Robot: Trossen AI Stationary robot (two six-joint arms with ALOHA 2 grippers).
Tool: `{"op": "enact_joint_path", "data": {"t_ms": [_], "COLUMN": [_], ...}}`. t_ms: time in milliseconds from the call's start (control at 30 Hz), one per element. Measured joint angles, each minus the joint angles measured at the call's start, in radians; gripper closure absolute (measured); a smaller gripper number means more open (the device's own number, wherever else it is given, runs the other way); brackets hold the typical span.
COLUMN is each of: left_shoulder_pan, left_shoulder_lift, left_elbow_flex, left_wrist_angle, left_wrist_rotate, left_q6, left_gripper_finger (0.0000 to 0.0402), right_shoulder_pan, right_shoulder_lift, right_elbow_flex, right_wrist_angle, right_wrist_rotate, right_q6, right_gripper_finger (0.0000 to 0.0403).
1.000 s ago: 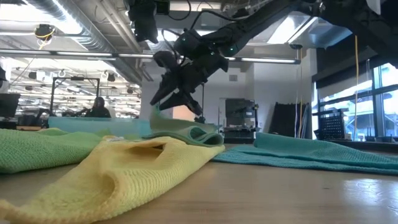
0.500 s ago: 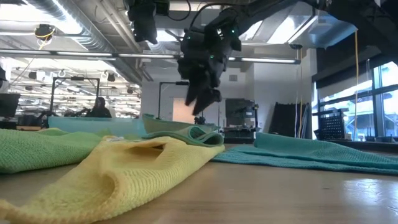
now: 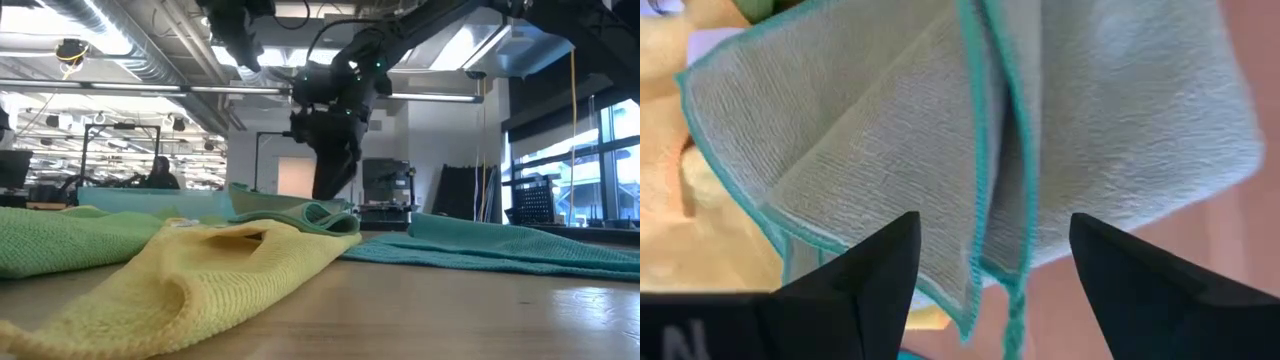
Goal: Fold microfiber towels
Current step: Fold the light green microfiber cloth
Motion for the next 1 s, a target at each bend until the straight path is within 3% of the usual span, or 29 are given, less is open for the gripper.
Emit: {"op": "enact_joint_path", "data": {"t_ms": [333,533,667,867,933,1000], "left_shoulder_pan": [0.000,0.000,-0.005,-0.027,-0.029,-0.029], "left_shoulder_lift": [0.000,0.000,0.001,0.001,0.001,0.001], "left_elbow_flex": [-0.007,-0.139,-0.248,-0.312,-0.313,-0.313], "left_wrist_angle": [0.017,0.100,0.132,0.162,0.178,0.200], "left_wrist_rotate": [-0.014,-0.015,-0.026,-0.051,-0.061,-0.063], "left_q6": [-0.002,0.005,0.042,0.057,0.056,0.047], "left_gripper_finger": [0.0312,0.0310,0.0310,0.0313,0.0311,0.0309], "right_shoulder_pan": [0.008,0.008,0.009,0.020,0.021,0.022], "right_shoulder_lift": [0.000,0.000,0.000,0.000,0.000,0.000], "right_elbow_flex": [-0.081,-0.104,-0.088,-0.043,-0.028,-0.010], "right_wrist_angle": [0.103,0.091,0.084,0.070,0.058,0.027], "right_wrist_rotate": [0.042,0.045,0.044,0.021,-0.028,-0.088], "right_q6": [0.078,0.105,0.131,0.127,0.127,0.127], "right_gripper_finger": [0.0152,0.0178,0.0226,0.0336,0.0377,0.0391]}}
